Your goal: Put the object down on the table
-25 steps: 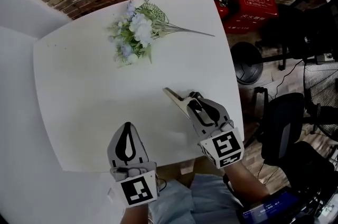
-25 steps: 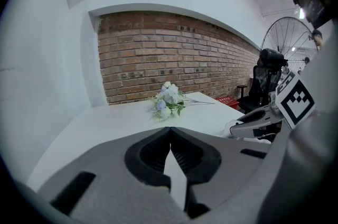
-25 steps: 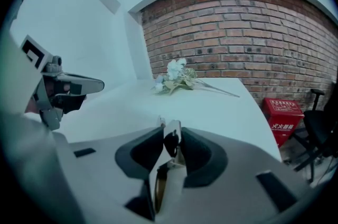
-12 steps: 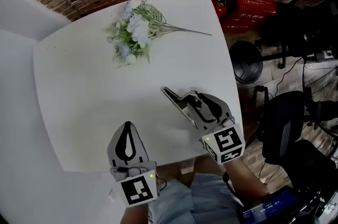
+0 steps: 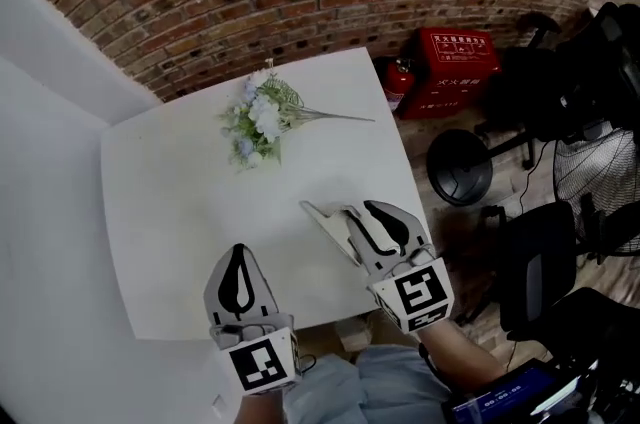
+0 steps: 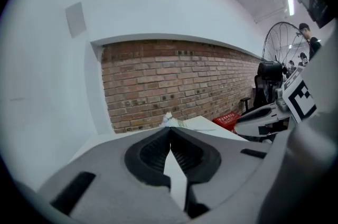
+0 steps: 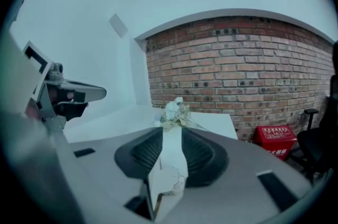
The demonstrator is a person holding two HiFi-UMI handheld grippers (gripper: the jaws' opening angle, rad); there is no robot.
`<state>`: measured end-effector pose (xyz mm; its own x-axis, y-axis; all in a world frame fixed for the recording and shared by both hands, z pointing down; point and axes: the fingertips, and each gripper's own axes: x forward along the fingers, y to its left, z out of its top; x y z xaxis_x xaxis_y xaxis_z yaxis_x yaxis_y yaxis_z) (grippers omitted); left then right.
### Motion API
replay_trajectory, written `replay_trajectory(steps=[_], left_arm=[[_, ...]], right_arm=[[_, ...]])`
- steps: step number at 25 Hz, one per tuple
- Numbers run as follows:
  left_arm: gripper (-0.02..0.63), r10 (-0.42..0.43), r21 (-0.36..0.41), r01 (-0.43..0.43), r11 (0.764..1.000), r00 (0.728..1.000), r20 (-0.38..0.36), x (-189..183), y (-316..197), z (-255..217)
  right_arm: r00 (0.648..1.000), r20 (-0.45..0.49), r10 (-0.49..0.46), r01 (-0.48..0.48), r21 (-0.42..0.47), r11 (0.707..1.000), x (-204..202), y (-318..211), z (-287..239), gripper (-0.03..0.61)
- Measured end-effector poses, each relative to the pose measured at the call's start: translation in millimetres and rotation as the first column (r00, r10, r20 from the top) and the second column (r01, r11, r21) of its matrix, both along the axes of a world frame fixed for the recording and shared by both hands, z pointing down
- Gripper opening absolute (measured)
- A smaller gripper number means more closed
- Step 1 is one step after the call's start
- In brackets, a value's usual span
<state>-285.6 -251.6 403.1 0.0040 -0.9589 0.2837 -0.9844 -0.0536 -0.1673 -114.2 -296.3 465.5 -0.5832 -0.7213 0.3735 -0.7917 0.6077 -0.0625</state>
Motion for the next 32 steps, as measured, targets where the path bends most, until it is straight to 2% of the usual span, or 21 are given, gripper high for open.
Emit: replay_trajectory(steps=[8, 11, 18, 32], left_arm=[[0.009, -0.007, 0.17, 0.0, 0.985, 0.999, 0.038, 16.0, 6.0, -93.7], [0.009, -0.002, 0.225, -0.012, 0.974, 0.998, 0.062, 23.6, 8.8, -116.8], [0.009, -0.005, 0.247, -0.005, 0.969, 0.999, 0.038, 32.9, 17.1, -134.1], [0.009, -0.008, 0.251, -0.001, 0.968, 0.999, 0.035, 34.3, 15.1, -132.8]], right_arm=[[0.998, 0.05, -0.037, 0.027, 0.182, 0.983, -2.3, 10.2, -113.4, 0.006], [0.997, 0.06, -0.043, 0.029, 0.221, 0.975, -1.6, 13.7, -137.2, 0.006], [0.997, 0.061, -0.047, 0.028, 0.28, 0.96, 2.0, 19.8, -158.9, 0.006], [0.996, 0.067, -0.059, 0.037, 0.29, 0.956, -2.6, 18.3, -166.3, 0.005]])
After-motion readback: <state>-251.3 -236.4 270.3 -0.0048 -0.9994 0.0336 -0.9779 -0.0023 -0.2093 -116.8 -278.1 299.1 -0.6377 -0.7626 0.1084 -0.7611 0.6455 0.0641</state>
